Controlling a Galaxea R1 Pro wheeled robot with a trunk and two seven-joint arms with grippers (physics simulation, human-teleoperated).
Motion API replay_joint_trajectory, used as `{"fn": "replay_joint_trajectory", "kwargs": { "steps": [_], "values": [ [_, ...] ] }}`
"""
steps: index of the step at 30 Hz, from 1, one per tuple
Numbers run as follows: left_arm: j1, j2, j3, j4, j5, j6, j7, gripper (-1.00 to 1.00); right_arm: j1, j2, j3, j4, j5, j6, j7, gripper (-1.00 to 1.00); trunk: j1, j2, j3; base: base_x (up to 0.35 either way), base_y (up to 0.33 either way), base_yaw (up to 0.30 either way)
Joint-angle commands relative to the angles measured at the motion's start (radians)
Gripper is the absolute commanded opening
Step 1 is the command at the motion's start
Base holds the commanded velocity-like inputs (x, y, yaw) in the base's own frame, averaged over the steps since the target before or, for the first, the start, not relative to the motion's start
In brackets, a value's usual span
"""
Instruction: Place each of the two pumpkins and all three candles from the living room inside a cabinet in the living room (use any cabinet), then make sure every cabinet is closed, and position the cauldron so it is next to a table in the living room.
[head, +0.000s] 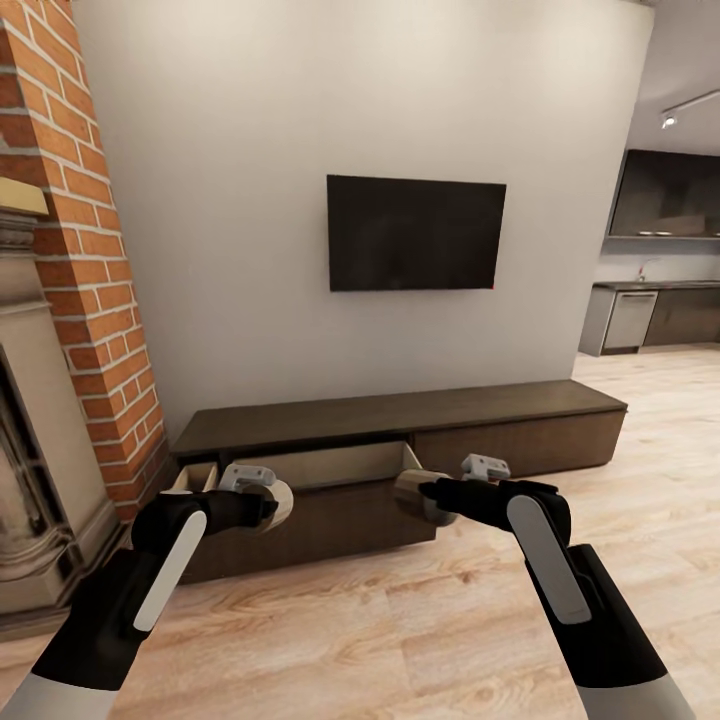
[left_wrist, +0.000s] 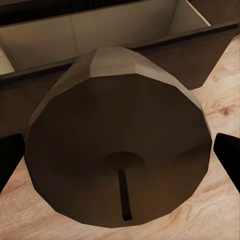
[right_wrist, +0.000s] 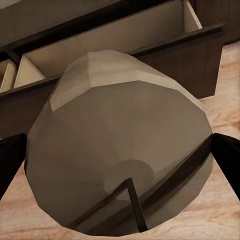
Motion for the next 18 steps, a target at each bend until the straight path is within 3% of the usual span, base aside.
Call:
{"fn": "replay_joint_trajectory", "kwargs": {
  "steps": [1, 8, 12, 15, 18],
  "values": [
    [-0.001, 0.001, -0.002, -0.001, 0.007, 0.003, 0.007, -1.0, -0.001, -0.001, 0.002, 0.002, -0.007, 0.002, -0.012, -1.0, -0.004, 0.007, 0.002, 0.0, 0.0, 0.0],
    [-0.001, 0.002, -0.001, 0.004, 0.002, 0.003, 0.007, -1.0, -0.002, 0.0, -0.001, 0.016, -0.002, 0.002, -0.039, -1.0, -0.031, 0.056, 0.024, 0.0, 0.0, 0.0],
    [-0.001, 0.002, 0.0, 0.009, 0.0, 0.003, 0.007, -1.0, -0.007, 0.013, 0.006, 0.054, -0.004, 0.002, -0.122, -1.0, -0.046, 0.084, 0.036, 0.0, 0.0, 0.0],
    [-0.001, 0.002, 0.0, 0.01, -0.001, 0.003, 0.007, -1.0, -0.012, 0.044, 0.046, 0.111, -0.003, 0.002, -0.206, -1.0, -0.058, 0.105, 0.046, 0.0, 0.0, 0.0],
    [-0.001, 0.002, 0.0, 0.011, -0.002, 0.003, 0.007, -1.0, -0.033, 0.067, 0.121, 0.214, -0.001, -0.006, -0.301, -1.0, -0.069, 0.126, 0.055, 0.0, 0.0, 0.0]
  ]
}}
